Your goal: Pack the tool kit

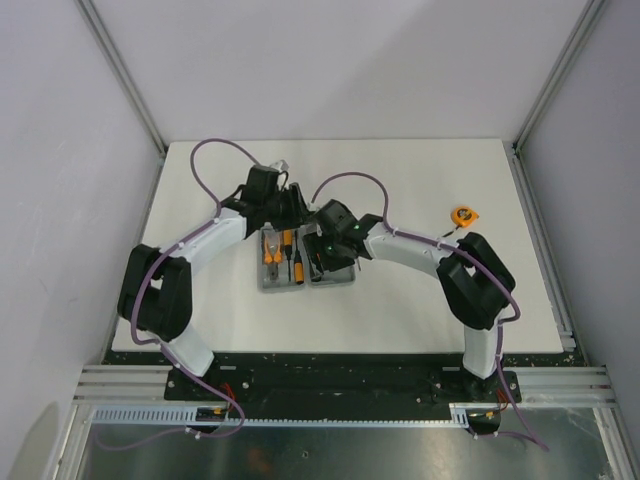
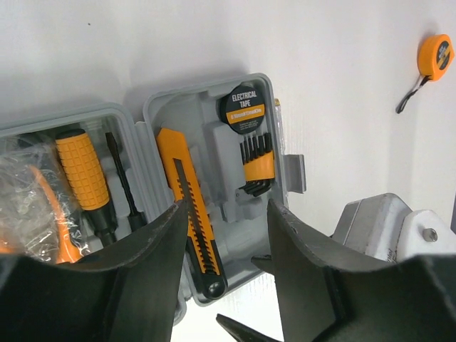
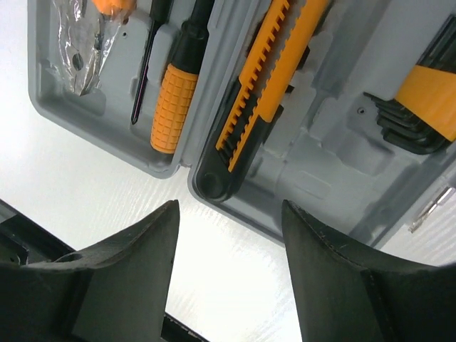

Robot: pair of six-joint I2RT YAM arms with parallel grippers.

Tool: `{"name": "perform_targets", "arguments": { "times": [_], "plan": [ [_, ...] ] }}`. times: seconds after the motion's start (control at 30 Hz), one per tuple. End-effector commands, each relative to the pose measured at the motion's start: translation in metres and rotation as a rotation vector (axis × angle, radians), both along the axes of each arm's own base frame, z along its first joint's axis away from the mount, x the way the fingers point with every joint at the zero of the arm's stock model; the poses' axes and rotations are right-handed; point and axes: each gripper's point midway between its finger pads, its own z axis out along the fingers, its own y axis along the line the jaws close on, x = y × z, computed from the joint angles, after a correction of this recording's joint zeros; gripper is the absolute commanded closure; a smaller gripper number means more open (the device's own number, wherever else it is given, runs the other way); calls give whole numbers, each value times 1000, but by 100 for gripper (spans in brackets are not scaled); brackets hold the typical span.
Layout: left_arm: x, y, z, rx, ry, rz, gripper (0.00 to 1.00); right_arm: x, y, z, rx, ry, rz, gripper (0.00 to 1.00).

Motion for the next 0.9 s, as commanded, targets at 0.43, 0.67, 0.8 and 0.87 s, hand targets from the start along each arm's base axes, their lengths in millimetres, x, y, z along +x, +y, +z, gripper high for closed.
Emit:
{"name": "perform_targets", "arguments": {
  "times": [0.43,0.67,0.8,0.87],
  "plan": [
    [8,27,24,25,-90,119,47,2,-11,-32,-112,-28,87,36],
    [7,56,18,80,-72,242,47,8,-7,-40,-106,-32,45,44],
    [7,60,13,94,-53,259,48,11,-8,-42,-111,-37,17,48],
    [7,62,12,96,-48,263,48,12,-9,-44,-108,-34,3,50]
  ]
}}
